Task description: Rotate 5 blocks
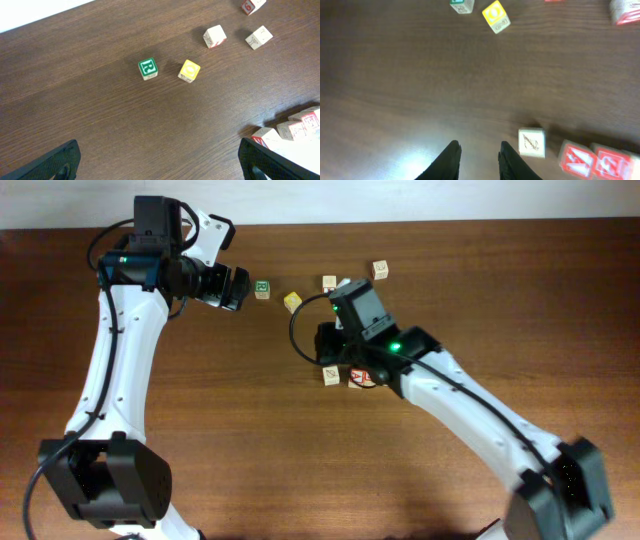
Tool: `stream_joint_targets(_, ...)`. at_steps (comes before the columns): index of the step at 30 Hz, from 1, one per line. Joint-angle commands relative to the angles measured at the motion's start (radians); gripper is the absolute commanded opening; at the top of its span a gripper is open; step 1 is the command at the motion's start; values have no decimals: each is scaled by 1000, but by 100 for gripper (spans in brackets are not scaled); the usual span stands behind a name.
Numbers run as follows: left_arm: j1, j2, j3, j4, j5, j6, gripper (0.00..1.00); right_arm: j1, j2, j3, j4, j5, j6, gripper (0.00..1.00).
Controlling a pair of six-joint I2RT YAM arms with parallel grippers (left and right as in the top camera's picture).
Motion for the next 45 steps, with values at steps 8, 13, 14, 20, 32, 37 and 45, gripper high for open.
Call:
stream_joint_targets(8,2,11,17,-2,15,-7,99,0,269,-13,172,-26,69,25)
stream_joint_targets(13,2,11,17,-2,15,-7,99,48,287,-13,198,51,69,24)
stream_joint_targets(14,2,11,17,-2,15,-7,99,69,287,-13,201,87,69,24)
stream_joint_targets(20,2,11,17,-2,15,-7,99,98,295,-13,140,190,92,23)
stream_joint_targets(32,2,11,17,-2,15,-7,99,56,304,-13,18,282,249,17)
stream_joint_targets(37,2,11,17,-2,15,-7,99,50,303,-9,17,230,147,18)
stream_joint_targets(45,2,11,17,-2,15,-7,99,-2,282,115,-140,116,12,18)
